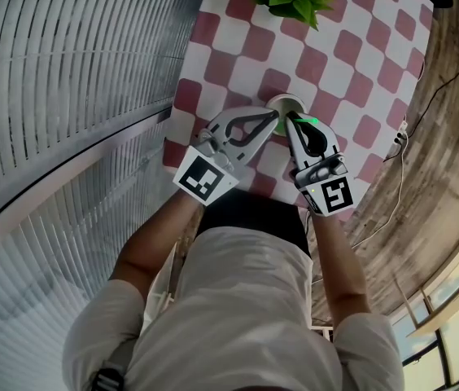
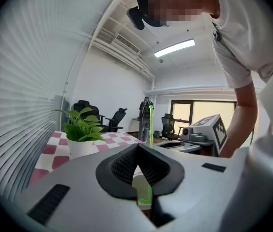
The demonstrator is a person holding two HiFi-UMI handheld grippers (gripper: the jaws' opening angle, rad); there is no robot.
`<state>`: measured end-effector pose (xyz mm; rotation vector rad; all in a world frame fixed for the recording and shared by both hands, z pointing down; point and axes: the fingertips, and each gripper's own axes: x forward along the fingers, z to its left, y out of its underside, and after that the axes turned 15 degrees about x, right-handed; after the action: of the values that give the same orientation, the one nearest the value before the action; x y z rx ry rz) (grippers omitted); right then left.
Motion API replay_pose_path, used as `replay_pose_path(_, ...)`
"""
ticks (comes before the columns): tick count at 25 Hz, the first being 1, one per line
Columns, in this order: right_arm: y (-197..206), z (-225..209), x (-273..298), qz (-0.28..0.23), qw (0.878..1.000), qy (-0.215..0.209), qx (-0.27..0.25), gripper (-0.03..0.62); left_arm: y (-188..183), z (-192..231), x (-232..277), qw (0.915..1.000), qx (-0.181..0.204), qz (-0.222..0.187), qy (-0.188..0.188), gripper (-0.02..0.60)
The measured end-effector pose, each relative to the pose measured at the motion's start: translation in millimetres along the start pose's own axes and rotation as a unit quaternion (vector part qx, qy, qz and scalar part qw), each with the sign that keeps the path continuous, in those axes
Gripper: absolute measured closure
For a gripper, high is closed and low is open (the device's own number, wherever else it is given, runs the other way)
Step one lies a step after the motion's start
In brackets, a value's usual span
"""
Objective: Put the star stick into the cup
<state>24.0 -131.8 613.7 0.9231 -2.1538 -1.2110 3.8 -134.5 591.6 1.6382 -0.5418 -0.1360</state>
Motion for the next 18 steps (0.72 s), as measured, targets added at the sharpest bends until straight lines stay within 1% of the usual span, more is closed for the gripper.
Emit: replay_pose_path(18, -0.1, -18.2, -0.7, 0.012, 0.999, 0.03, -0.022, 0.553, 1.3, -2.4, 5.4, 1.0, 0.004, 0.003, 0.005, 0.549)
